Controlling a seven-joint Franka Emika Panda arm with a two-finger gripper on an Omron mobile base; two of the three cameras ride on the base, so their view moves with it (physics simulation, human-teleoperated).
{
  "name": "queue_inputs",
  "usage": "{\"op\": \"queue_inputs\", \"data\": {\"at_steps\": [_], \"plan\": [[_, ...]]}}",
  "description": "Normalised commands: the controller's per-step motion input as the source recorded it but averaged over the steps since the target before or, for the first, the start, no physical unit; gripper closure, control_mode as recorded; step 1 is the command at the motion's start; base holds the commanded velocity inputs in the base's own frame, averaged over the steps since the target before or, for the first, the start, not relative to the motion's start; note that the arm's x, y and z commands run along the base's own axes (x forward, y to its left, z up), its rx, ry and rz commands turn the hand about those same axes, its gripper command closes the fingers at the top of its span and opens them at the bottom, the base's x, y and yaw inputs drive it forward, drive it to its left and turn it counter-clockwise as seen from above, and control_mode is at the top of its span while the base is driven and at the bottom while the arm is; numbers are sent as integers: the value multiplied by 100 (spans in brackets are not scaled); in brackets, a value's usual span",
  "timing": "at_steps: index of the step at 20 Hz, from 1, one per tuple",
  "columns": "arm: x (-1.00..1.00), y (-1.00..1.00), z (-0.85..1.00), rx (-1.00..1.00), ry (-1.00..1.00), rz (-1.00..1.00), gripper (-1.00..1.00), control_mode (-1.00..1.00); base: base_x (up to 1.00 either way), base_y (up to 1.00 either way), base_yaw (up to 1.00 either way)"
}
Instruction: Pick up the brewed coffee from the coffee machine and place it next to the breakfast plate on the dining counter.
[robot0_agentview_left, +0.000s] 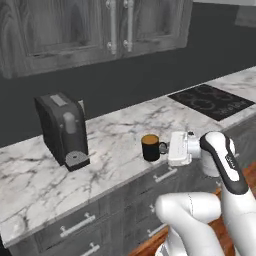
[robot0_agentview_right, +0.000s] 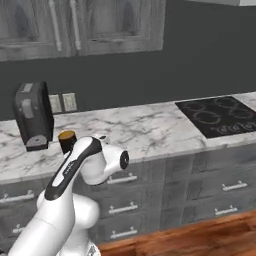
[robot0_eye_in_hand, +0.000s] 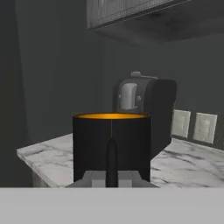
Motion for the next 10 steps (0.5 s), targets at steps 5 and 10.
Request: {"op": "queue_inputs", "data": {"at_steps": [5,10], "plan": [[0,0,0,0,0,0,100,100,0,-4,-73],[0,0,0,0,0,0,100,100,0,-7,-74]]}}
